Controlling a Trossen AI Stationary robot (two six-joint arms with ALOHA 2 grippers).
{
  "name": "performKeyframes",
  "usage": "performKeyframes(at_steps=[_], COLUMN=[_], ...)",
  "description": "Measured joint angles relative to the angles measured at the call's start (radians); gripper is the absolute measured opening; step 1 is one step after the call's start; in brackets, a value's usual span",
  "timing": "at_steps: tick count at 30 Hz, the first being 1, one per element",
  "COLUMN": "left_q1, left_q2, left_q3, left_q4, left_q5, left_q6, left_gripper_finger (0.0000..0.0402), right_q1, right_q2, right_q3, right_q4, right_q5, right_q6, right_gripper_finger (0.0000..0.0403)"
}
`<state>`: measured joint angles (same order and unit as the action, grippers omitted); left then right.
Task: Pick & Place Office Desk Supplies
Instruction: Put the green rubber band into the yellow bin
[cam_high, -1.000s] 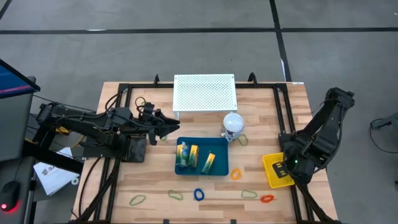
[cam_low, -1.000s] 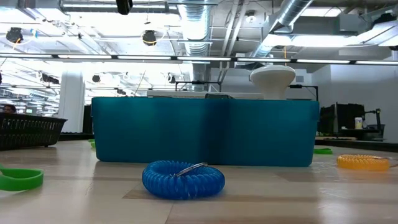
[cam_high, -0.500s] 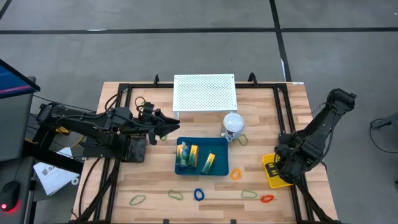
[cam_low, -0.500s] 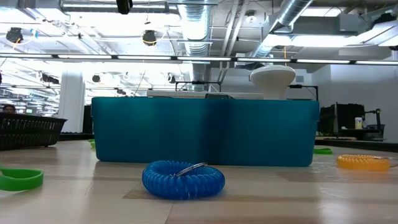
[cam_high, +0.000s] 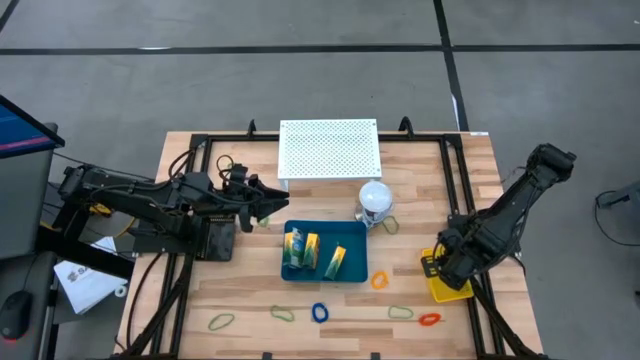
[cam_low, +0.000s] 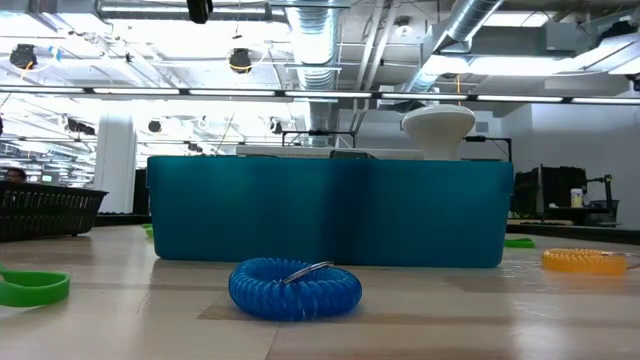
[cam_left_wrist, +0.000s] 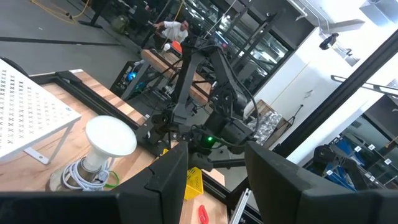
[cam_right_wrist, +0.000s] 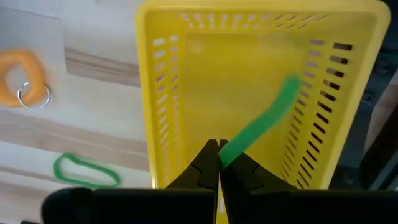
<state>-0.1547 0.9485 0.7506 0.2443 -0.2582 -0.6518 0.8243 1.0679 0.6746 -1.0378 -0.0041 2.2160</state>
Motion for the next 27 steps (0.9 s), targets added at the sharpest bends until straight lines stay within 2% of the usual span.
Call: performKeyframes(at_steps=[5, 17, 27], left_q1=[0.0, 0.0, 0.0], left_q2=[0.0, 0.0, 0.0], left_q3=[0.0, 0.0, 0.0], left_q4=[0.0, 0.0, 0.0], left_q5=[0.0, 0.0, 0.0], left_q6=[0.0, -0.003, -0.003], left_gripper_finger=[0.0155, 0.0155, 0.0155], right_q1=[-0.029, -0.055, -0.055], right_q2=[0.0, -0.002, -0.002], right_q3=[0.0, 0.0, 0.0], right_q4=[-0.001, -0.042, -0.01], right_q5=[0.0, 0.001, 0.004], right_q6=[0.002, -0.015, -0.016], right_gripper_finger=[0.001, 0.0118, 0.0171])
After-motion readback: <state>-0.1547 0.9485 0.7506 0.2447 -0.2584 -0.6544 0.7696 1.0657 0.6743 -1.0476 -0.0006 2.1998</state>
